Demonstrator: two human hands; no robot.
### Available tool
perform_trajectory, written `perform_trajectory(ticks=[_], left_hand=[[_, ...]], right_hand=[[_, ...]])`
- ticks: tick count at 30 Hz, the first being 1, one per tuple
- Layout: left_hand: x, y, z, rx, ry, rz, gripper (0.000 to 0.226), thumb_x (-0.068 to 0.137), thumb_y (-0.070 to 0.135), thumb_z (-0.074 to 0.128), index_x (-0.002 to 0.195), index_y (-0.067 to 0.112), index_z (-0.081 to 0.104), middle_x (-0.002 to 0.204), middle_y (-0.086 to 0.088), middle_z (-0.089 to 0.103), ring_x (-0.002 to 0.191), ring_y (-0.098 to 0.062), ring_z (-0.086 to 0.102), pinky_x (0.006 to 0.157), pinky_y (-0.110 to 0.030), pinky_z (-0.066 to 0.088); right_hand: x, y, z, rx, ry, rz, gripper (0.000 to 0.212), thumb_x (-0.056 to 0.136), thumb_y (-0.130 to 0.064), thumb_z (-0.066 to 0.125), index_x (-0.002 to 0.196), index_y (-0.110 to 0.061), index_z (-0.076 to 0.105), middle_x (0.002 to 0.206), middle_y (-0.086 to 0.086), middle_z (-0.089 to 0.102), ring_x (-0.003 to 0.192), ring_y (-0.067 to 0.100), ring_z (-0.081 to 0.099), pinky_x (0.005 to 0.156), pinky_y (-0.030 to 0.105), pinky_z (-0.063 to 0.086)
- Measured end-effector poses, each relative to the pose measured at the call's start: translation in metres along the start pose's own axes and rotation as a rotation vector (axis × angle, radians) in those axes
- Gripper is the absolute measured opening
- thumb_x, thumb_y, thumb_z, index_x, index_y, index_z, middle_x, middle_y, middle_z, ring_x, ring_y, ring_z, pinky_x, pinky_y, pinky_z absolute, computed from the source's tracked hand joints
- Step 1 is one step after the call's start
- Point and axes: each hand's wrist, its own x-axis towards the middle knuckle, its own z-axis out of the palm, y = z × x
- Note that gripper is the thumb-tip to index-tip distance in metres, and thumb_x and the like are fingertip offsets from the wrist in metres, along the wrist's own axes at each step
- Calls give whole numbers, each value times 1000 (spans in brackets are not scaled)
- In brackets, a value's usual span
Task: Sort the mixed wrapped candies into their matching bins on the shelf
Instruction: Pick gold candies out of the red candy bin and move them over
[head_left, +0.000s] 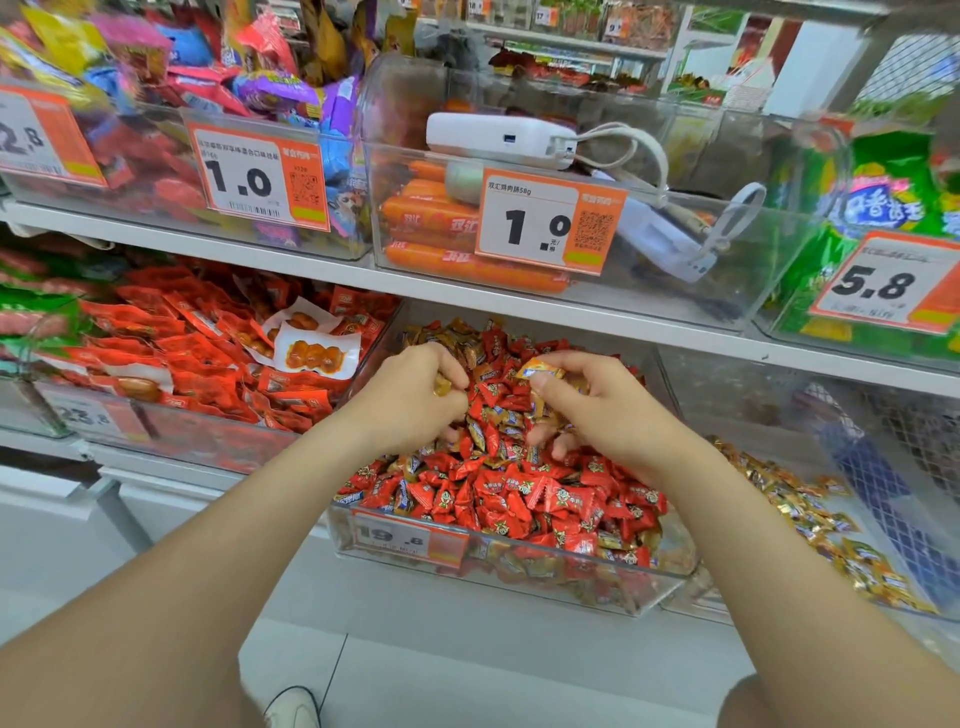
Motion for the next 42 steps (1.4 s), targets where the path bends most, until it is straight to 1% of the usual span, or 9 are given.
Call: perform_trajectory(ticks=[3, 7, 11, 16, 24, 29, 32, 35, 42], left_hand=[[4, -6, 4, 181, -10, 129, 9, 103, 20, 58, 102, 25, 65, 90, -2, 72, 69, -21, 74, 55, -33, 57], [6, -16, 12, 353, -126, 213, 17, 103, 37, 64, 115, 25, 64, 75, 4, 64, 65, -13, 61, 64, -32, 49], [8, -21, 18, 451, -216, 249, 25, 99, 32, 71, 121, 30, 61, 109, 6, 54, 99, -15, 54, 87, -36, 45], [10, -19, 26, 518, -148, 296, 12, 101, 29, 68, 105, 25, 58, 108, 2, 51, 97, -21, 58, 85, -40, 50], [-14, 15, 15, 163, 95, 256, 16, 104, 43, 58, 102, 27, 61, 86, 10, 66, 69, 0, 59, 58, -20, 38], [-49, 39, 45, -165, -96, 200, 10, 99, 43, 66, 96, 34, 69, 85, 17, 68, 67, 1, 59, 67, -28, 46], [-68, 60, 72, -263, -216, 163, 9, 99, 38, 68, 97, 29, 69, 77, 9, 66, 61, -12, 57, 59, -33, 46], [-79, 87, 99, -189, -196, 245, 8, 98, 42, 69, 98, 34, 69, 98, 19, 69, 69, 3, 61, 67, -26, 46], [-68, 163, 170, 0, -172, 422, 4, 97, 36, 68, 98, 33, 65, 97, 17, 68, 93, -1, 63, 82, -23, 48]], right_hand=[[-3, -2, -1, 265, -10, 114, 39, 106, -24, 63, 140, -6, 56, 129, 15, 58, 92, 39, 79, 63, 30, 63], [-10, -5, -1, 419, -42, 178, 24, 106, -15, 62, 127, -4, 62, 117, 19, 62, 97, 41, 78, 66, 28, 64], [-11, -4, -5, 347, 29, 183, 15, 104, -11, 66, 114, -2, 69, 108, 14, 62, 88, 30, 78, 62, 25, 59], [-17, -3, -13, 260, 48, 224, 20, 102, -9, 65, 117, 4, 70, 102, 15, 62, 72, 22, 71, 60, 25, 56], [-46, -6, -50, 416, 52, 322, 19, 100, -7, 58, 117, 0, 62, 92, 11, 45, 57, 16, 49, 40, 19, 28], [-83, 3, -107, 526, 115, 346, 22, 102, -9, 51, 117, -2, 65, 75, 11, 55, 55, 12, 41, 37, 17, 26], [-99, 38, -146, 191, 342, 345, 17, 102, -9, 57, 111, 1, 68, 63, 8, 57, 52, 16, 47, 41, 21, 38], [-113, 88, -179, -215, 402, 363, 18, 100, -14, 60, 112, -5, 70, 69, 13, 63, 56, 23, 52, 57, 34, 44], [-151, 124, -224, -181, 354, 299, 24, 108, -33, 59, 128, -32, 72, 123, -13, 71, 111, 5, 64, 80, 28, 52]])
